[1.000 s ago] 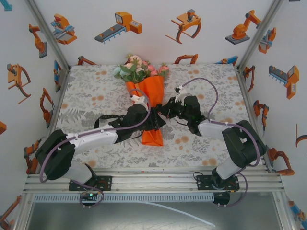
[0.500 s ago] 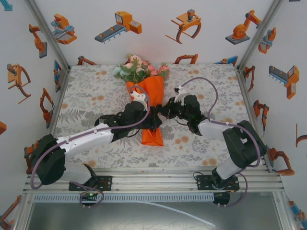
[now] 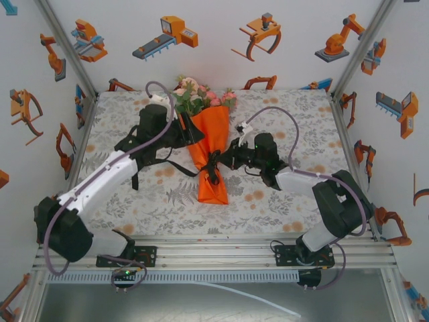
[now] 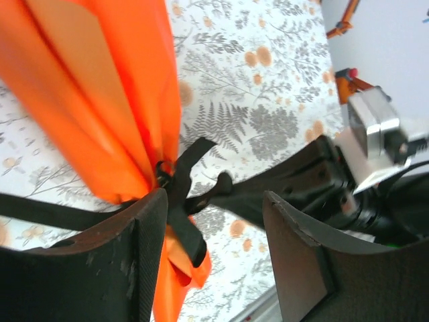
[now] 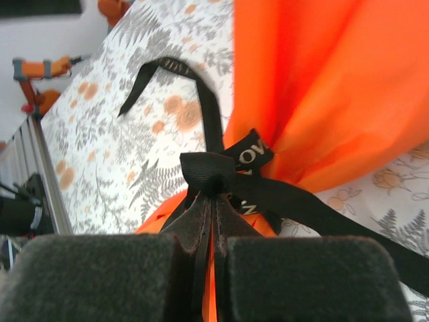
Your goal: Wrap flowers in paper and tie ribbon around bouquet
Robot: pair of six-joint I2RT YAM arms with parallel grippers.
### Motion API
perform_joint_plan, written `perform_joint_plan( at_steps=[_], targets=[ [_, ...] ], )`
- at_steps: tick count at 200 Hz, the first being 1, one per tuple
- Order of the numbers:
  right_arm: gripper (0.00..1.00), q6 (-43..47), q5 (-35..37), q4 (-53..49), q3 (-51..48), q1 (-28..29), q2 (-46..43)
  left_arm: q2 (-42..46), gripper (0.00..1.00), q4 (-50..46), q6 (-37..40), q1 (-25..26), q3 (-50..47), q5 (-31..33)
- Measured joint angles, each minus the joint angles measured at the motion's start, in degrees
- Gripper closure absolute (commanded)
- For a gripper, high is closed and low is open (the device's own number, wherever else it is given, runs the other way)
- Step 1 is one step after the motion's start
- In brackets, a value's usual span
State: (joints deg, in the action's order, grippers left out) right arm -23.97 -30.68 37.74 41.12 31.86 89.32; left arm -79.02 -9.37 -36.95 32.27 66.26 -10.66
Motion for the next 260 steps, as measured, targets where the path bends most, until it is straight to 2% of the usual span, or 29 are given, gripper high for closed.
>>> perform_joint_plan(
  at_steps=[26, 43, 58, 103, 143, 177, 201, 209, 234, 260],
  targets=[
    [1.00, 3.08, -1.51, -3.58, 2.71, 2.05, 0.00, -4.42, 0.48, 1.27, -4.02, -0.76, -0.81, -8.17],
    [1.00, 4.37, -1.79, -4.96, 4.20, 2.91, 0.00, -5.81, 0.48, 1.57, -5.92, -0.42, -1.97, -11.13],
    [1.00, 4.72, -1.90, -5.25, 4.66, 3.17, 0.02, -6.23, 0.53, 0.55, -5.79, -0.28, -2.10, -11.28],
    [1.00, 4.66, -2.62, -5.40, 4.74, 3.17, 1.70, -6.40, 0.57, -1.44, -4.15, -0.33, -2.25, -12.00],
    [1.00, 4.48, -3.21, -5.40, 4.85, 3.17, 2.34, -9.55, 0.65, -1.44, -4.09, -0.33, -2.25, -13.35],
    [1.00, 4.46, -3.23, -5.79, 4.92, 3.17, 2.34, -11.87, 0.77, -1.77, -4.15, -0.37, -2.23, -13.40],
    [1.00, 4.48, -3.41, -5.84, 4.92, 3.17, 2.34, -11.87, 1.00, -1.73, -4.22, -0.37, -2.19, -13.44],
    [1.00, 4.48, -3.41, -5.84, 4.92, 3.17, 2.34, -11.87, 1.00, -1.75, -4.15, -0.37, -2.19, -13.42],
    [0.80, 4.28, -3.23, -5.99, 4.92, 3.17, 2.29, -11.85, 1.00, -1.79, -4.15, -0.37, -2.19, -12.98],
    [0.74, 3.74, 0.48, -10.23, 4.90, 3.21, -0.17, -11.19, 1.00, -1.81, -4.13, -0.48, -2.36, -11.85]
  ],
)
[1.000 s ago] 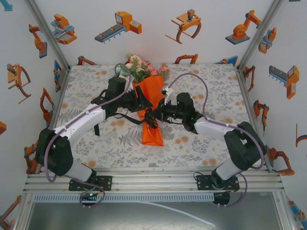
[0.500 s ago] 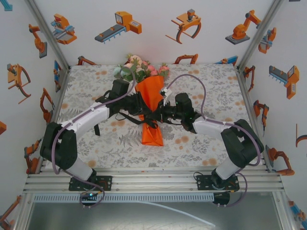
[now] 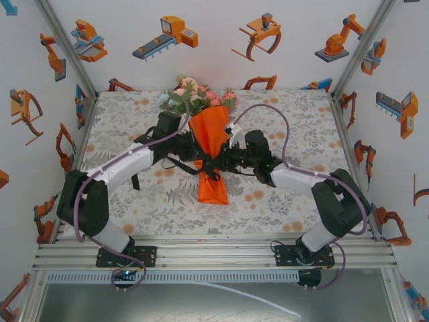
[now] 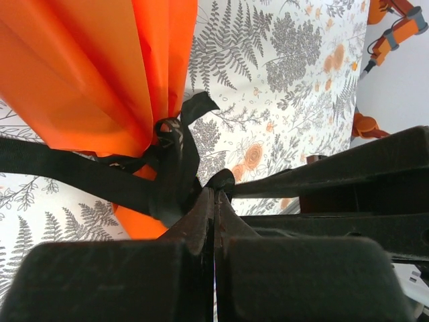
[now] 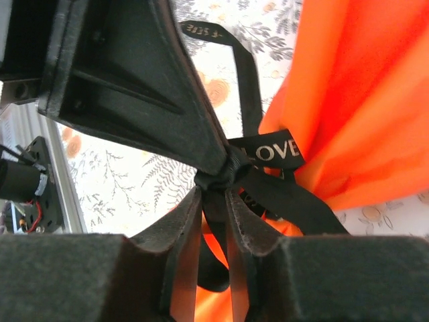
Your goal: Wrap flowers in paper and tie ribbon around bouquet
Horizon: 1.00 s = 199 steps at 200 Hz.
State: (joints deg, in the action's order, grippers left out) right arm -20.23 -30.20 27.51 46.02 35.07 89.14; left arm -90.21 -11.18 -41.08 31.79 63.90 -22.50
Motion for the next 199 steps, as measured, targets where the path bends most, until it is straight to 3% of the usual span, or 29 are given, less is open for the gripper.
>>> perform_joint_plan(
  at_steps=[52, 81, 104, 124, 161, 199],
  targets=[
    [0.59, -16.74, 20.39, -18.78, -0.07, 1.90, -12.94, 2.01, 1.00, 0.02, 0.02, -0.11, -0.70, 0.85],
    [0.51, -25.07, 22.82, -24.94, -0.20, 2.21, -12.68, 2.03, 1.00, 0.02, 0.02, -0.11, -0.70, 1.07],
    [0.50, -28.46, 22.32, -26.47, -0.20, 3.91, -10.08, 2.05, 1.00, 0.00, 0.02, -0.11, -0.70, 1.38],
    [0.60, -30.16, 21.40, -26.38, -0.20, 5.46, -6.88, 2.10, 1.00, 0.02, 0.02, -0.11, -0.70, 1.73],
    [1.00, -31.30, 20.87, -25.33, -0.20, 5.84, -3.61, 2.82, 1.00, -0.28, 0.02, -0.26, -0.76, 2.45],
    [1.00, -26.36, 24.61, -27.04, -0.20, 5.86, -6.86, 6.12, 1.00, -3.56, 1.75, -0.90, -1.84, 7.13]
  ],
)
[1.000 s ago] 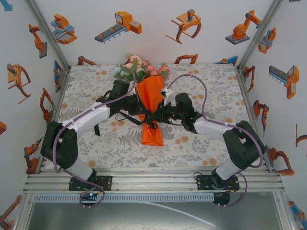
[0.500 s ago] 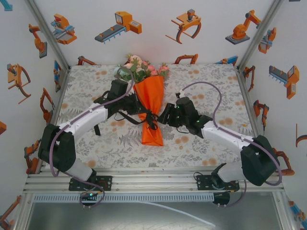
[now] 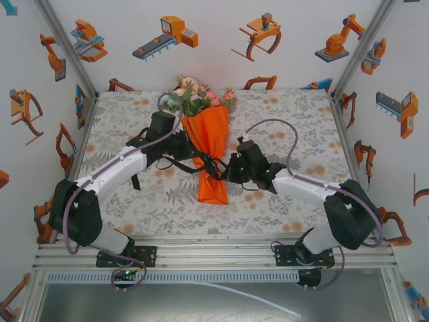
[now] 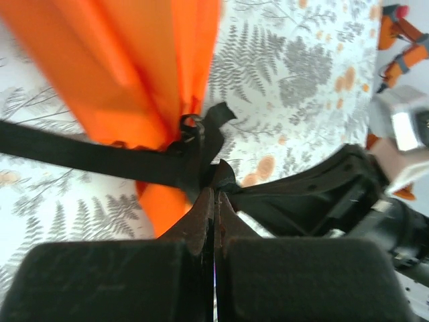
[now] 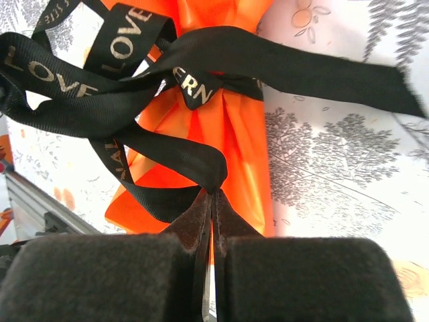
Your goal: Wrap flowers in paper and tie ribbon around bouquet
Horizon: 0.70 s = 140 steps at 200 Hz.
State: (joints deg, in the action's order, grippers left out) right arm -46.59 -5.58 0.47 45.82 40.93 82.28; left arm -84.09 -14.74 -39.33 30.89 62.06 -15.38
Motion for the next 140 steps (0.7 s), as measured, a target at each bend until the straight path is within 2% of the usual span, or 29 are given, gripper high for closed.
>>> perform_joint_plan(
  at_steps=[35, 45, 62, 82, 106, 140],
  targets=[
    [1.00, 6.21, 7.39, -3.23, -1.29, -0.02, -7.56, 5.84, 1.00, -5.27, 3.06, -0.31, -4.33, 8.59],
    [1.00, 7.63, 7.19, -2.95, -1.77, -0.02, -8.22, 6.51, 0.97, -5.35, 3.61, -0.42, -5.66, 8.35],
    [1.00, 9.92, 5.22, -2.16, -2.05, -0.02, -7.17, 6.43, 0.81, -3.56, 4.24, -0.52, -8.26, 5.03],
    [1.00, 12.57, 2.56, -1.31, -2.05, 0.04, -5.07, 5.55, 0.69, -2.67, 4.96, -0.55, -9.38, 0.83],
    [1.00, 16.70, -0.11, -1.07, -2.05, 0.50, -3.96, 5.29, 0.62, -4.87, 8.09, -0.57, -7.41, 1.03],
    [1.00, 21.62, -2.80, -0.26, -1.57, 1.14, -3.85, 5.05, 0.58, -8.17, 15.41, -0.61, 1.25, 4.04]
  ],
)
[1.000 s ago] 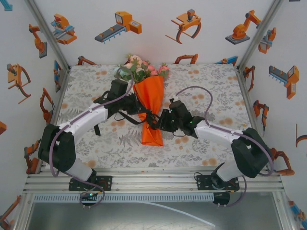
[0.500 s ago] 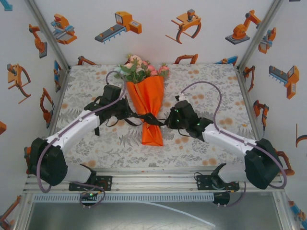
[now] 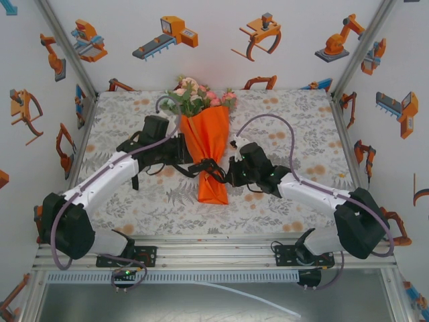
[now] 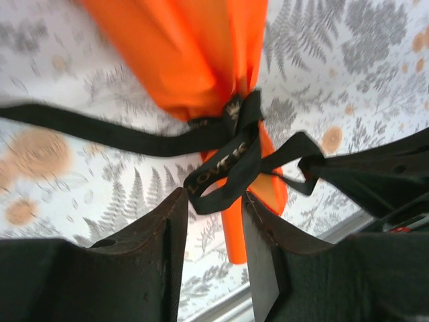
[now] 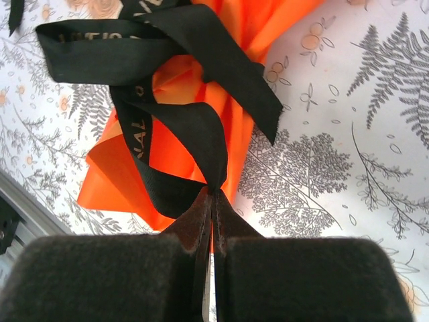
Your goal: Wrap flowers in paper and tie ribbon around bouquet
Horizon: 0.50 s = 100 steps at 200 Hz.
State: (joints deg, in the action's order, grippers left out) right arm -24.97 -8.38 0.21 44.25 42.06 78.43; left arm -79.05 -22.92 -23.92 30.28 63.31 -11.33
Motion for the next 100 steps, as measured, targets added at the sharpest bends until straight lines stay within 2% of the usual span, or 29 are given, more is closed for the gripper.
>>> perform_joint_plan(
  at_steps=[24, 51, 75, 100],
  targets=[
    [1.00, 3.32, -1.14, 0.94, 1.05, 0.55, 0.42, -3.02, 0.61, -1.60, 4.90, -0.13, 7.65, 0.02],
    [1.00, 5.55, -1.51, 1.79, 1.86, 1.18, 0.72, -11.43, 0.66, -3.76, 9.90, -0.35, 16.76, -4.96],
    [1.00, 6.67, -1.95, 1.77, 1.90, 1.22, 0.79, -17.66, 0.66, -6.32, 13.49, -0.26, 18.84, -9.42],
    [1.00, 7.54, -2.75, 1.77, 1.88, 1.22, 0.79, -22.93, 0.62, -9.68, 14.60, -0.22, 19.10, -9.03]
  ],
)
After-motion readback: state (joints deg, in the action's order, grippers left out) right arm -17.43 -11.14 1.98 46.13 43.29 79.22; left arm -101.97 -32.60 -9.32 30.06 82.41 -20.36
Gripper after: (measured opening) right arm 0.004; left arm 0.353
